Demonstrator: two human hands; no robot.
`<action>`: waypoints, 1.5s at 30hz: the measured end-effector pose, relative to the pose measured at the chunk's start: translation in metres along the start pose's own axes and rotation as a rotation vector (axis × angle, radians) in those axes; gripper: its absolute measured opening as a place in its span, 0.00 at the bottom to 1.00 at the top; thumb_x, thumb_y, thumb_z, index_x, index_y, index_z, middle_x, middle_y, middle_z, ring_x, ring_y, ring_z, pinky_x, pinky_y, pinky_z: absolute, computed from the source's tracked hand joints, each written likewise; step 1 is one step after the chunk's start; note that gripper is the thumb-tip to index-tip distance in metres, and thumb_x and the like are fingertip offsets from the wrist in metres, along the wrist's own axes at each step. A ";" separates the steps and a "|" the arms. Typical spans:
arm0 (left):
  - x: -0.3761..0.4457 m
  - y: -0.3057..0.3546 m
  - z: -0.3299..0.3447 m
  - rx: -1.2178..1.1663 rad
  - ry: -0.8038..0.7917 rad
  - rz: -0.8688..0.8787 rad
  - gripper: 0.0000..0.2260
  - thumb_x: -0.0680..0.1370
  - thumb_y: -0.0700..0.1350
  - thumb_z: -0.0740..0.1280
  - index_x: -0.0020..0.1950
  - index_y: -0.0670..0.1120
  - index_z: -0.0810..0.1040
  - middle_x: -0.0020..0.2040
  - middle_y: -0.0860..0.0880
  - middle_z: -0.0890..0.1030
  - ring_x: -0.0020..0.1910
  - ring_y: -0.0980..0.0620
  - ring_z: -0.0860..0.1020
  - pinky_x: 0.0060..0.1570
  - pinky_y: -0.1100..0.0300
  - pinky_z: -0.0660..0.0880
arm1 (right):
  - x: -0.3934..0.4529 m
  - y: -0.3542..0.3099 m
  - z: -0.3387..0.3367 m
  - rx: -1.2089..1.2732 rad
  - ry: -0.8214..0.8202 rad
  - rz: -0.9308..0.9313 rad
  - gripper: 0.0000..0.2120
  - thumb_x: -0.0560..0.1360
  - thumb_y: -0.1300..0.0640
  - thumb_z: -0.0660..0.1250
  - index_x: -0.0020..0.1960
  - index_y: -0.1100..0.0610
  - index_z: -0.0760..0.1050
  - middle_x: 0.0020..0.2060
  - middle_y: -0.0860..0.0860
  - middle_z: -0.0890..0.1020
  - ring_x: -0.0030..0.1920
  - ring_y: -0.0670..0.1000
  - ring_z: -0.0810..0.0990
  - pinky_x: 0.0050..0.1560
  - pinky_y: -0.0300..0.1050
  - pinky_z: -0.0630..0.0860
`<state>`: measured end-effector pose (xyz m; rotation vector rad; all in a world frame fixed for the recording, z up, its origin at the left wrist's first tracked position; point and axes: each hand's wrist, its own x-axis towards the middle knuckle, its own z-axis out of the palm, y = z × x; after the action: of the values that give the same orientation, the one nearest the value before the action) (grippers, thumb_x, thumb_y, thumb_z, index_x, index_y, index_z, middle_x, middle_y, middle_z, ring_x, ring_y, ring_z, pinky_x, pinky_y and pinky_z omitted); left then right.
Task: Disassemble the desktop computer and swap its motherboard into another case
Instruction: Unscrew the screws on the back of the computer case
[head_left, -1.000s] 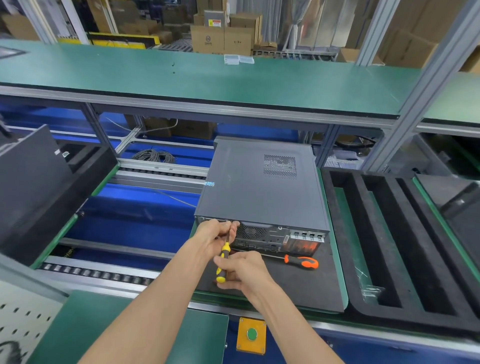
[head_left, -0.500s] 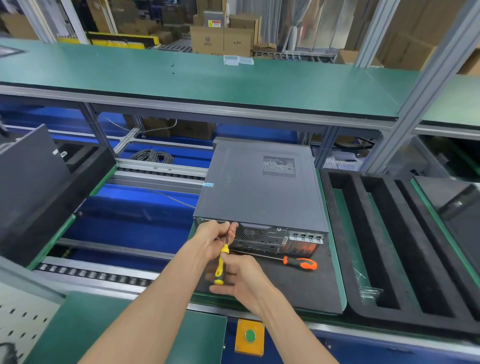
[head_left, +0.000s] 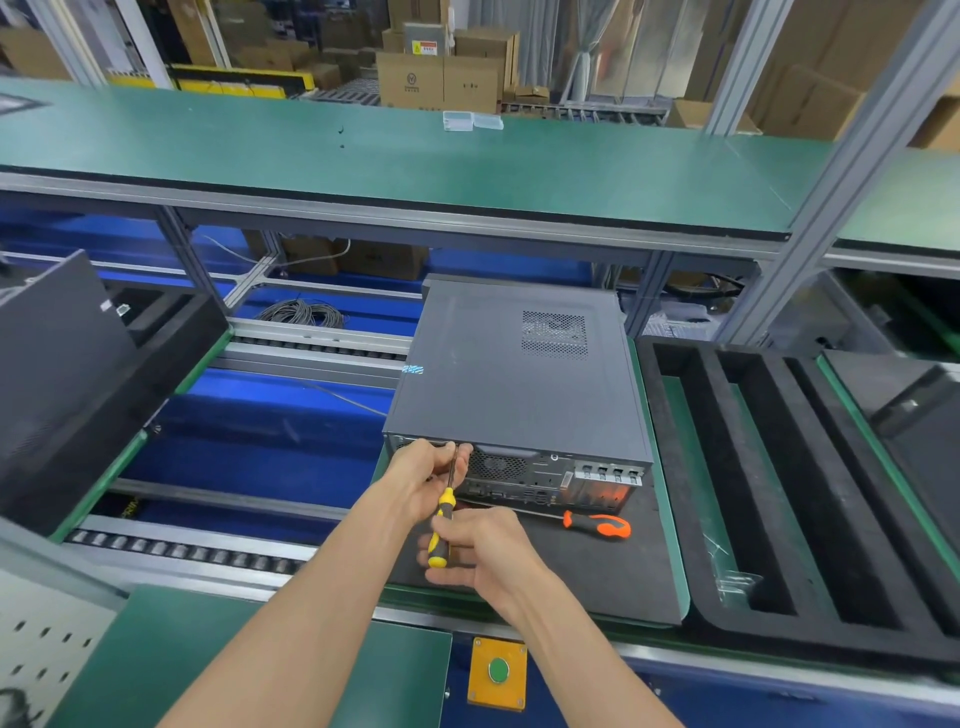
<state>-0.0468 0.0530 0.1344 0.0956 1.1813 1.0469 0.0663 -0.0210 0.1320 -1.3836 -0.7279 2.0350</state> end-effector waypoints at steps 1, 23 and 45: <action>0.000 0.000 0.000 -0.001 0.003 0.002 0.14 0.82 0.30 0.58 0.66 0.29 0.72 0.43 0.38 0.79 0.35 0.50 0.76 0.26 0.64 0.77 | 0.001 0.000 0.000 -0.059 0.042 -0.011 0.16 0.74 0.59 0.75 0.57 0.68 0.80 0.39 0.58 0.84 0.39 0.55 0.84 0.38 0.47 0.81; 0.005 -0.002 -0.002 -0.099 -0.014 0.015 0.10 0.81 0.28 0.59 0.60 0.32 0.73 0.48 0.36 0.79 0.37 0.47 0.80 0.26 0.62 0.79 | 0.004 0.004 0.006 0.044 0.020 0.007 0.11 0.80 0.60 0.66 0.56 0.67 0.79 0.42 0.60 0.86 0.40 0.56 0.85 0.36 0.46 0.80; 0.013 -0.014 -0.010 -0.204 -0.067 0.043 0.05 0.78 0.31 0.65 0.52 0.35 0.78 0.44 0.39 0.83 0.36 0.49 0.84 0.33 0.62 0.81 | 0.004 0.002 -0.010 -0.177 0.165 -0.075 0.12 0.69 0.58 0.79 0.49 0.62 0.81 0.31 0.53 0.82 0.29 0.49 0.79 0.29 0.41 0.75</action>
<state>-0.0458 0.0500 0.1137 -0.0038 1.0108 1.1875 0.0746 -0.0187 0.1248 -1.5776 -0.8894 1.8090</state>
